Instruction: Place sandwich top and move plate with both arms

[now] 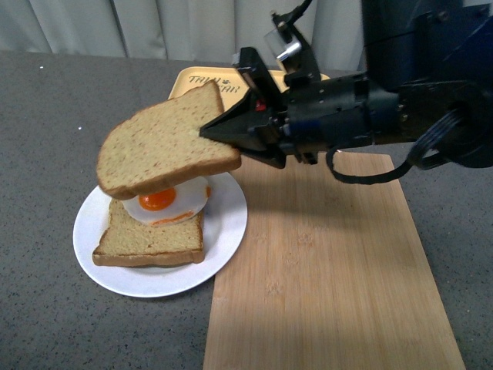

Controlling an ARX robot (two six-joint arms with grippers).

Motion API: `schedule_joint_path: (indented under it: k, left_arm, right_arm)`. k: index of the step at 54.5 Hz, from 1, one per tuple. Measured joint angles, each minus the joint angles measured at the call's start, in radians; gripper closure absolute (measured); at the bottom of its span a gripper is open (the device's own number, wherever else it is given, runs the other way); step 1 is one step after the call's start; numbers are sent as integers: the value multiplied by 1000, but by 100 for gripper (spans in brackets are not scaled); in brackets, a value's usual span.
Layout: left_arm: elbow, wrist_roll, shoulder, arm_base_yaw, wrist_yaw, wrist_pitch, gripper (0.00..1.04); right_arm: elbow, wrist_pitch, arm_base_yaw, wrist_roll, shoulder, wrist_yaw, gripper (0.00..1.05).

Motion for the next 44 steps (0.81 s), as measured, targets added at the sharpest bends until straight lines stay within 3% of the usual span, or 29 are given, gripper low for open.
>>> schedule_joint_path:
  k: [21,30,44]
  left_arm:
    - [0,0,0,0,0,0,7]
    - [0,0,0,0,0,0,7]
    - [0,0,0,0,0,0,7]
  right_arm:
    - [65,-84,46,-3,99,28,99]
    - [-31,-73,6,-56,45,87,63]
    - [-191,-125,-55,-312,-161,329,18]
